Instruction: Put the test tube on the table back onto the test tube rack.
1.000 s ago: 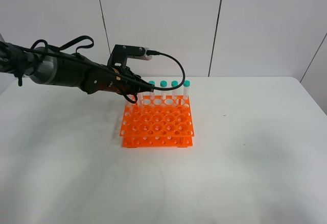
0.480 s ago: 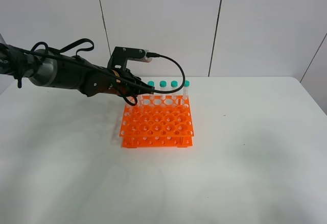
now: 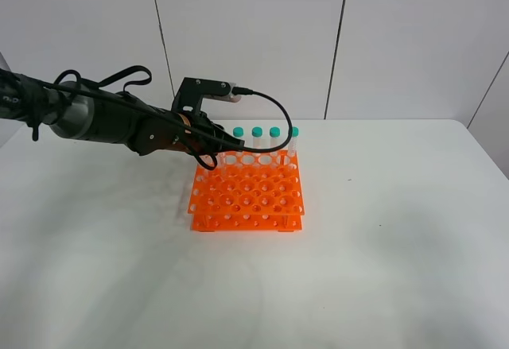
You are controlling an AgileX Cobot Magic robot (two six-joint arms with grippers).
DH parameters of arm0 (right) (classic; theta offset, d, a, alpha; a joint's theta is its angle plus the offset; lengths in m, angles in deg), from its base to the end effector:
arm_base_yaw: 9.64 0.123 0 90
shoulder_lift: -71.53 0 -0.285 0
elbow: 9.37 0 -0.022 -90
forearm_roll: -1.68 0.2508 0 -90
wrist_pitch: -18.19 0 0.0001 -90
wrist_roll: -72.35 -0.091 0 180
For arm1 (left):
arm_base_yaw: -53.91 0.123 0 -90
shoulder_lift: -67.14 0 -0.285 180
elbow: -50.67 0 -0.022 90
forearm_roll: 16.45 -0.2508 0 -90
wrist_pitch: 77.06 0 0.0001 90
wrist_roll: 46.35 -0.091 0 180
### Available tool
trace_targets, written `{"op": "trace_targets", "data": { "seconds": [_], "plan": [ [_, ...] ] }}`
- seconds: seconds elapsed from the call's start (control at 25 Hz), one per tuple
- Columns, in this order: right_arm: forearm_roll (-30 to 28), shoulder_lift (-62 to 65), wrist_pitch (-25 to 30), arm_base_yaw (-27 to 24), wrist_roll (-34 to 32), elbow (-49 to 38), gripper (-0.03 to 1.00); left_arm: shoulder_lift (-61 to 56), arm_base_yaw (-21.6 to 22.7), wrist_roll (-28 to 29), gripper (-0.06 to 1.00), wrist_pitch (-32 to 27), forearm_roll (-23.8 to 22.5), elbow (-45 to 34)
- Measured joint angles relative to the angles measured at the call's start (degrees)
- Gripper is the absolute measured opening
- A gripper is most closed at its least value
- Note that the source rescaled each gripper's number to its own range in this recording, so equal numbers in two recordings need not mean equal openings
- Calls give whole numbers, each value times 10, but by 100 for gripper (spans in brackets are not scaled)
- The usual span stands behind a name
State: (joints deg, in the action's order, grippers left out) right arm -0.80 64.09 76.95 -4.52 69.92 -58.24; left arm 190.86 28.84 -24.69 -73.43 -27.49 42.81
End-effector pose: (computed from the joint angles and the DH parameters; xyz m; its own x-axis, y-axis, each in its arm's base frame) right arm -0.0035 -0.0037 0.2787 -0.4227 -0.0179 -0.9061 -0.0474 0.9989 0.0024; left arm 0.3909 -0.1841 0.1539 -0.6281 0.0900 -0.7729 0.3219 0.9344 -0.1528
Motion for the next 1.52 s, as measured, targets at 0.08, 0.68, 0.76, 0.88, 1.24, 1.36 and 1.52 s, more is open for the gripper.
{"op": "trace_targets", "data": {
  "seconds": [0.08,0.68,0.76,0.88,1.24,1.36,1.52],
  "plan": [
    [0,0,0,0,0,0,99,0,0,1,0,0,-1,0],
    [0,0,0,0,0,0,99,29,-2,1,0,32,-4,1],
    [0,0,0,0,0,0,99,30,-2,1,0,35,-4,1],
    [0,0,0,0,0,0,99,31,-2,2,7,30,-4,1],
    [0,0,0,0,0,0,99,-18,-3,2,37,4,-4,0],
    [0,0,0,0,0,0,99,-59,-3,2,38,-3,-10,0],
    [0,0,0,0,0,0,99,-108,-3,2,38,-29,-33,0]
  ]
}}
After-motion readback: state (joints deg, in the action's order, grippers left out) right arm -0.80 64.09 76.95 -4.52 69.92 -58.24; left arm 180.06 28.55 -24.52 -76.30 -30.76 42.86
